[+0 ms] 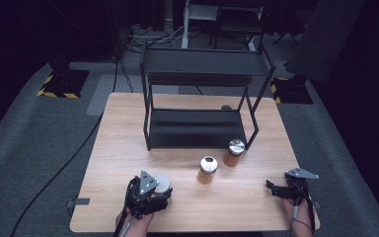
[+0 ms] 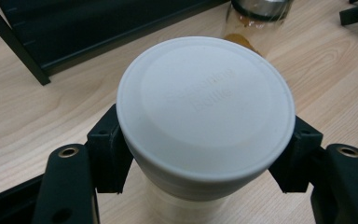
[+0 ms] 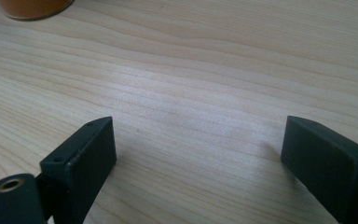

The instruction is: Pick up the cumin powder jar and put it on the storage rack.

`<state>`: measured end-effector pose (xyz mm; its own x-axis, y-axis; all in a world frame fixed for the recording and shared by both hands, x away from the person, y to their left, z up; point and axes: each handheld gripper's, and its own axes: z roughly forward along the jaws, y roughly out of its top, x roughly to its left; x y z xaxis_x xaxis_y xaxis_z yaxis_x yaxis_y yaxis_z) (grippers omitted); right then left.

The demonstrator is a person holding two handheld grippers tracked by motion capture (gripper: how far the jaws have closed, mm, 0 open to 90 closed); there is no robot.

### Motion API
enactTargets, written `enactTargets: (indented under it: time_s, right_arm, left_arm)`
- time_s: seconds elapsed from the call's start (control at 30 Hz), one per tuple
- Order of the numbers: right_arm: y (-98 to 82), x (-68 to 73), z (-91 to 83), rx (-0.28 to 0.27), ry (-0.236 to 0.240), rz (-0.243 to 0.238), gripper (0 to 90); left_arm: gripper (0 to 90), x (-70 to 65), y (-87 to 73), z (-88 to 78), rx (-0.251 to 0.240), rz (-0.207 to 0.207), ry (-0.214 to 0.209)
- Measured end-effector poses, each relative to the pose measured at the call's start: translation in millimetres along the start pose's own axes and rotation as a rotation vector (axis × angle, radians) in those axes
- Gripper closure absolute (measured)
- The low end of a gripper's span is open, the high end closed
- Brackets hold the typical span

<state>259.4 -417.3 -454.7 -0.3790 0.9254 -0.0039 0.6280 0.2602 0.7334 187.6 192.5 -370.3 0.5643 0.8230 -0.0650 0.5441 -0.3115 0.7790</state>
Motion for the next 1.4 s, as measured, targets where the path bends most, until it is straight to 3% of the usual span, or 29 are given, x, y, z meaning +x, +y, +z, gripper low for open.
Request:
enactTargets:
  time_s: [0.23, 0.47, 0.77, 1.0, 1.4]
  right_arm:
    - [0.0, 0.0, 0.0, 0.0, 0.0, 0.0, 10.0]
    - [0.4, 0.0, 0.7, -0.001, 0.001, -0.003, 10.0]
    - [0.4, 0.1, 0.7, -0.001, 0.001, -0.003, 10.0]
    - [0.6, 2.3, 1.0, -0.001, -0.007, 0.004, 10.2]
    - [-0.3, 5.0, 0.0, -0.003, -0.011, 0.002, 11.1]
  left_arm:
    - [33.5, 4.6, 19.1, -7.5, -0.011, 0.007, -0.01]
    - [33.6, 6.6, 41.5, -10.0, -0.015, 0.041, -0.013]
    - [33.5, 14.0, 70.2, -8.5, -0.038, 0.063, -0.033]
    - [33.5, 23.6, 96.5, -6.8, -0.061, 0.056, -0.053]
    - [33.5, 35.2, 140.4, -0.3, -0.066, 0.09, -0.042]
